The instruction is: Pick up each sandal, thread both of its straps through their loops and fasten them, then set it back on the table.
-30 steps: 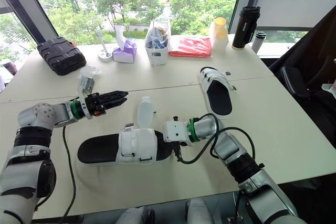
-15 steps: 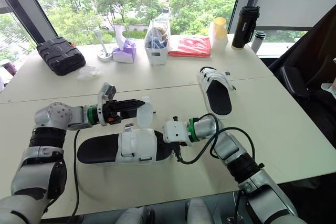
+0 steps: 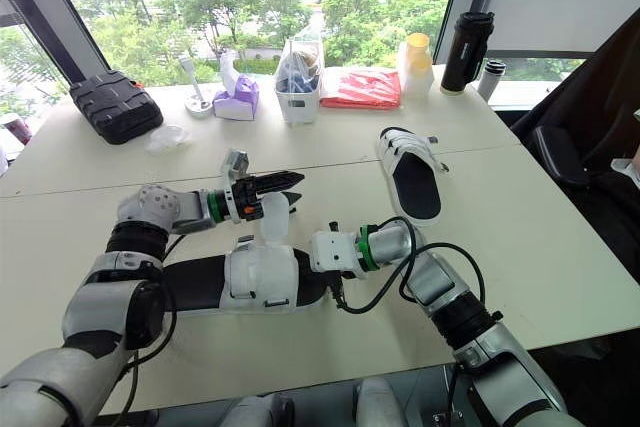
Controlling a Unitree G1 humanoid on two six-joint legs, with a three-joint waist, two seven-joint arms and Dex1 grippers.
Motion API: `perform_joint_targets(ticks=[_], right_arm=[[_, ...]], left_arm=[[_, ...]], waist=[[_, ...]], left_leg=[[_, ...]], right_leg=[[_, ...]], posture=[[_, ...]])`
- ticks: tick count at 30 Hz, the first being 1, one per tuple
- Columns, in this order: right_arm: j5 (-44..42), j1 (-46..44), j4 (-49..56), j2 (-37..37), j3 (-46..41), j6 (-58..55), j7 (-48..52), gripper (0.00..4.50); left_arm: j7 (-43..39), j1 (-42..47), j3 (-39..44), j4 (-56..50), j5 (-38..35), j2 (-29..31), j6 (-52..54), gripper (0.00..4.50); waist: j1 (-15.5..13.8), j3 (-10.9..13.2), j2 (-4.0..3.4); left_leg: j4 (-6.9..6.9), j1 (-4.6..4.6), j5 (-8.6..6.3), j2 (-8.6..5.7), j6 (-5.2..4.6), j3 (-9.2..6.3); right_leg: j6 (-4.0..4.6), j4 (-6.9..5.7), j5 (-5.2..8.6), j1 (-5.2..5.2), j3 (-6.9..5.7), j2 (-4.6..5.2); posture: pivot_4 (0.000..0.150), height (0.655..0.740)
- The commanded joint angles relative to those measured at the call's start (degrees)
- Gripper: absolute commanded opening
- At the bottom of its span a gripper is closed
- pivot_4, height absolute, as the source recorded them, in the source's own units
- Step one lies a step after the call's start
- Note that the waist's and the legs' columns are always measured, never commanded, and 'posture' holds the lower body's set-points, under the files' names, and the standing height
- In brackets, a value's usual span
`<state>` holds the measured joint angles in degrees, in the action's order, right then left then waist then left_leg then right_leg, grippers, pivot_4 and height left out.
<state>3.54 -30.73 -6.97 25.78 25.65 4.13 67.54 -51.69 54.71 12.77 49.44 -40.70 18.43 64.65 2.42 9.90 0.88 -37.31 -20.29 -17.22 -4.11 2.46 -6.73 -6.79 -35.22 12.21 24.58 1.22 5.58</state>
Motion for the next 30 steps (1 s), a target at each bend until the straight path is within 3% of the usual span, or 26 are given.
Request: perform_joint_targets(ticks=[1, 25, 30], right_arm=[[2.2, 1.6, -1.5, 0.1, 3.4, -0.8, 0.8, 0.0], [2.2, 1.1, -2.3, -0.2, 3.5, -0.2, 0.8, 0.0], [2.3, 1.2, -2.3, -0.2, 3.6, -0.2, 0.9, 0.0]], left_arm=[[1.0, 2.8, 2.2, 2.4, 1.2, -0.5, -4.5, 4.43], [-1.3, 8.6, 6.0, 10.1, 5.5, 3.5, -10.1, 4.43], [-1.3, 9.1, 6.6, 10.1, 5.5, 4.6, -10.9, 2.12]], waist=[[0.0, 0.0, 0.0], [0.1, 0.0, 0.0], [0.1, 0.0, 0.0]], left_leg=[[0.0, 0.0, 0.0, 0.0, 0.0, 0.0], [0.0, 0.0, 0.0, 0.0, 0.0, 0.01], [0.0, 0.01, 0.0, 0.0, 0.0, 0.01]], right_leg=[[0.0, 0.0, 0.0, 0.0, 0.0, 0.0], [-0.01, -0.02, 0.0, 0.0, -0.01, 0.0], [-0.01, -0.02, 0.0, 0.0, -0.01, 0.0]], posture=[[0.15, 0.74], [0.15, 0.74], [0.15, 0.74]])
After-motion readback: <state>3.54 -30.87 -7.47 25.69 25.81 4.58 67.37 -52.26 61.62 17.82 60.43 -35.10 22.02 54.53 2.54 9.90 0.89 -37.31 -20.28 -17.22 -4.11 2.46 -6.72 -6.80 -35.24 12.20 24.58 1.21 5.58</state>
